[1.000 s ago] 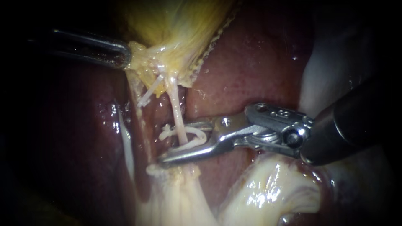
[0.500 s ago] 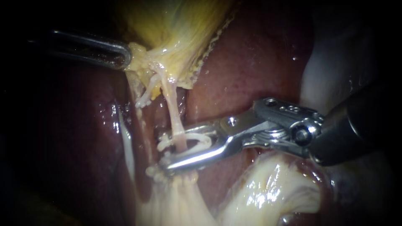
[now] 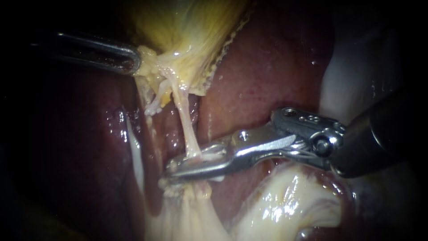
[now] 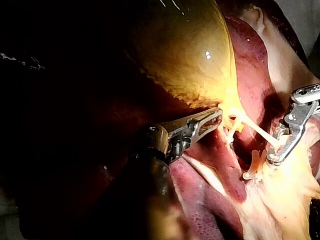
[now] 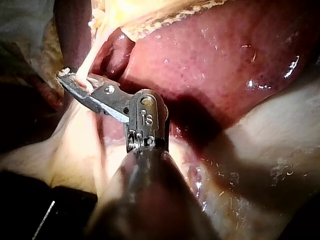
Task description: Clipping second clip right tube
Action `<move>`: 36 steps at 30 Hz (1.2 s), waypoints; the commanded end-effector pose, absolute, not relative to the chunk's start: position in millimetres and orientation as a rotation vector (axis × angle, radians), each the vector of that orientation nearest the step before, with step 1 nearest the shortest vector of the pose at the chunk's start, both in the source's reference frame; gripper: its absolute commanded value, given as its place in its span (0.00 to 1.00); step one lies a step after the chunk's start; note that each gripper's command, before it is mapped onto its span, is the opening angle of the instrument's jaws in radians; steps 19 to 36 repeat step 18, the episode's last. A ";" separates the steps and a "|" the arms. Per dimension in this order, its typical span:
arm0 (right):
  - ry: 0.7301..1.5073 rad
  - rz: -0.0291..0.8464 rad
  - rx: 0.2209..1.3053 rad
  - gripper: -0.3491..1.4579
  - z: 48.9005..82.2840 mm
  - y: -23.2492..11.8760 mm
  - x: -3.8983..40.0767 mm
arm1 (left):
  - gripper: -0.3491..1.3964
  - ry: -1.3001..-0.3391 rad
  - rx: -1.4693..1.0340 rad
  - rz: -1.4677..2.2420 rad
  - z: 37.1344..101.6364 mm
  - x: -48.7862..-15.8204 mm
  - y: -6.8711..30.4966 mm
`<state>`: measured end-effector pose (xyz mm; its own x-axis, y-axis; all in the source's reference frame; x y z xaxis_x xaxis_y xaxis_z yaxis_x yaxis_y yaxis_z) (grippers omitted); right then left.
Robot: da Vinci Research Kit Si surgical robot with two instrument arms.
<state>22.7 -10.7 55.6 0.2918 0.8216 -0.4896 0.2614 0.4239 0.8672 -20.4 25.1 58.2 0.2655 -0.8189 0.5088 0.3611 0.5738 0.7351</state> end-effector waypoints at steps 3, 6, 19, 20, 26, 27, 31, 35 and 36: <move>1.227 0.525 1.135 0.00 55.7 -10.6 22.7 | 0.00 -1.011 0.538 -0.851 58.2 -20.5 25.2; 1.210 0.518 1.126 0.00 56.1 -11.1 22.7 | 0.00 -1.011 0.538 -0.851 58.2 -20.5 25.2; 1.209 0.513 1.126 0.00 56.7 -11.3 22.7 | 0.00 -1.011 0.538 -0.851 58.2 -20.5 25.2; 1.209 0.513 1.126 0.00 56.7 -11.3 22.7 | 0.00 -1.011 0.538 -0.851 58.2 -20.5 25.2; 1.209 0.513 1.126 0.00 56.7 -11.3 22.7 | 0.00 -1.011 0.538 -0.851 58.2 -20.5 25.2; 1.209 0.513 1.126 0.00 56.7 -11.3 22.7 | 0.00 -1.011 0.538 -0.851 58.2 -20.5 25.2; 1.209 0.513 1.126 0.00 56.7 -11.3 22.7 | 0.00 -1.011 0.538 -0.851 58.2 -20.5 25.2; 1.209 0.513 1.126 0.00 56.7 -11.3 22.7 | 0.00 -1.011 0.538 -0.851 58.2 -20.5 25.2; 1.209 0.513 1.126 0.00 56.7 -11.3 22.7 | 0.00 -1.011 0.538 -0.851 58.2 -20.5 25.2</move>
